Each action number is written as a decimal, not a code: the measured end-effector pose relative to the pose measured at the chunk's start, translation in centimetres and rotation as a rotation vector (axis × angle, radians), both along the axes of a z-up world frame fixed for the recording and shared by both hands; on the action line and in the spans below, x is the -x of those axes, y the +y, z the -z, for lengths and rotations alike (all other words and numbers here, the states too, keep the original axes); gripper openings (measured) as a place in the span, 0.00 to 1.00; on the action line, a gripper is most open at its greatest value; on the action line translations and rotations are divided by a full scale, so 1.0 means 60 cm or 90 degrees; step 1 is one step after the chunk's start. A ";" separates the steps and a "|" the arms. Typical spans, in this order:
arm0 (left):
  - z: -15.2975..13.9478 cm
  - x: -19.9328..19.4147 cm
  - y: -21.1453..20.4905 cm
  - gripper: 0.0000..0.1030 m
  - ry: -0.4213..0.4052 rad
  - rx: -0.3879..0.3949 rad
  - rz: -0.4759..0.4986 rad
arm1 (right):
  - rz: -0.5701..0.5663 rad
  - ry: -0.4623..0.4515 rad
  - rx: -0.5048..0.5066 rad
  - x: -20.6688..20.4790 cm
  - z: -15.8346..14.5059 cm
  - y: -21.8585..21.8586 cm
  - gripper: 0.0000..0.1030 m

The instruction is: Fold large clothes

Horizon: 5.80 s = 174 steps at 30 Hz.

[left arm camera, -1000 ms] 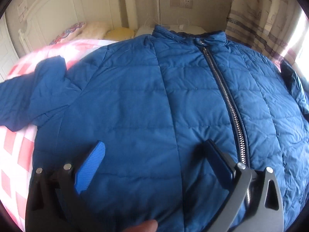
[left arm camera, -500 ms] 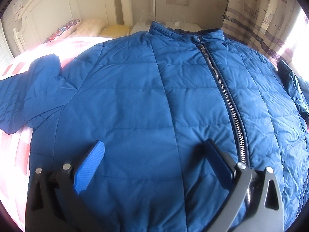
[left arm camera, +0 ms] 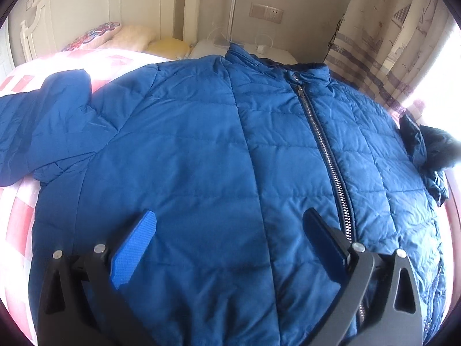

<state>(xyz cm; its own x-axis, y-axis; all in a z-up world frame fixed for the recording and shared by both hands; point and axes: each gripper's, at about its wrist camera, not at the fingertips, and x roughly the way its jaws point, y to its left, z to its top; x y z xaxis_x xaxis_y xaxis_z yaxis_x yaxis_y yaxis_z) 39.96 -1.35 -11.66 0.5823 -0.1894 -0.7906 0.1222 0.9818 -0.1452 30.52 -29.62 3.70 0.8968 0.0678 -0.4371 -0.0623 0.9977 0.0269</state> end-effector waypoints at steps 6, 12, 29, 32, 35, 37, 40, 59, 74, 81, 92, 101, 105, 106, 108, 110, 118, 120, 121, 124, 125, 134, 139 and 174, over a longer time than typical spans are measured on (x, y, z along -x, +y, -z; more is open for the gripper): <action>-0.004 0.002 0.013 0.98 -0.005 0.043 0.002 | -0.065 0.046 -0.055 0.014 0.072 0.069 0.53; -0.033 0.017 -0.007 0.97 -0.022 0.063 0.018 | 0.066 0.083 -0.098 0.108 0.147 -0.026 0.70; -0.056 0.263 -0.533 0.98 -0.358 -0.389 0.616 | 0.205 0.075 -0.269 0.296 0.213 -0.133 0.70; -0.024 0.239 -0.566 0.64 -0.337 -0.443 0.620 | 0.216 0.074 -0.280 0.297 0.215 -0.138 0.71; -0.044 0.204 -0.544 0.18 -0.298 -0.363 0.581 | 0.220 0.061 -0.290 0.312 0.216 -0.140 0.71; -0.103 0.177 -0.499 0.15 -0.268 -0.227 0.536 | 0.223 0.054 -0.297 0.321 0.217 -0.141 0.71; -0.222 0.103 -0.370 0.14 -0.171 0.082 0.446 | 0.223 0.054 -0.299 0.322 0.217 -0.140 0.71; -0.038 -0.080 0.173 0.86 0.078 0.455 0.034 | 0.212 0.121 -0.153 0.252 0.188 -0.097 0.72; -0.105 -0.034 0.112 0.13 -0.013 0.286 0.048 | 0.246 0.217 -0.023 0.029 0.222 -0.067 0.81; -0.161 -0.013 0.214 0.20 -0.071 0.223 -0.014 | 0.260 0.223 -0.076 0.034 0.231 -0.094 0.82; -0.166 0.020 0.151 0.89 -0.168 -0.008 -0.063 | 0.227 0.138 -0.064 0.046 0.179 -0.081 0.71; -0.024 -0.088 0.040 0.92 -0.017 -0.134 -0.028 | 0.123 0.272 0.005 -0.113 0.213 -0.025 0.70; -0.008 -0.080 0.022 0.98 -0.040 -0.177 -0.012 | 0.109 0.291 -0.004 -0.115 0.211 -0.037 0.69; -0.006 -0.080 0.019 0.98 -0.037 -0.184 -0.013 | 0.111 0.281 -0.004 -0.114 0.200 -0.039 0.70; -0.008 -0.078 0.021 0.98 -0.039 -0.186 -0.015 | 0.111 0.240 -0.011 -0.117 0.171 -0.047 0.70; -0.010 -0.075 0.027 0.98 -0.039 -0.171 -0.016 | 0.111 0.197 -0.018 -0.131 0.146 -0.053 0.70; -0.011 -0.075 0.031 0.98 -0.041 -0.154 -0.016 | 0.064 0.308 0.017 -0.263 0.215 -0.056 0.60; -0.012 -0.074 0.035 0.98 -0.040 -0.147 -0.016 | 0.075 0.304 -0.022 -0.258 0.210 -0.071 0.59; -0.012 -0.073 0.036 0.98 -0.040 -0.143 -0.017 | 0.086 0.301 -0.032 -0.255 0.202 -0.074 0.59; -0.013 -0.072 0.037 0.98 -0.040 -0.139 -0.017 | 0.095 0.252 -0.048 -0.252 0.166 -0.080 0.59; -0.013 -0.072 0.037 0.98 -0.041 -0.139 -0.017 | 0.103 0.238 -0.034 -0.258 0.157 -0.080 0.59; -0.013 -0.071 0.039 0.98 -0.044 -0.125 -0.015 | 0.182 0.325 0.003 -0.328 0.210 -0.124 0.62; -0.011 -0.072 0.038 0.98 -0.043 -0.125 -0.015 | 0.150 0.223 0.057 -0.271 0.153 -0.030 0.64; -0.006 -0.071 0.027 0.98 -0.044 -0.137 -0.017 | 0.042 0.265 0.061 -0.136 0.233 0.131 0.91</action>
<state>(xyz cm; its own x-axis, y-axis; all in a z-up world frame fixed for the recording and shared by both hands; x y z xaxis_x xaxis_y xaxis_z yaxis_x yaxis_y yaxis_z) 44.22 0.30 -11.29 0.6388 -0.0044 -0.7693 0.0976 0.9924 0.0754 38.68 -21.75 -10.29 0.6436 -0.0422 -0.7642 -0.0024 0.9984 -0.0572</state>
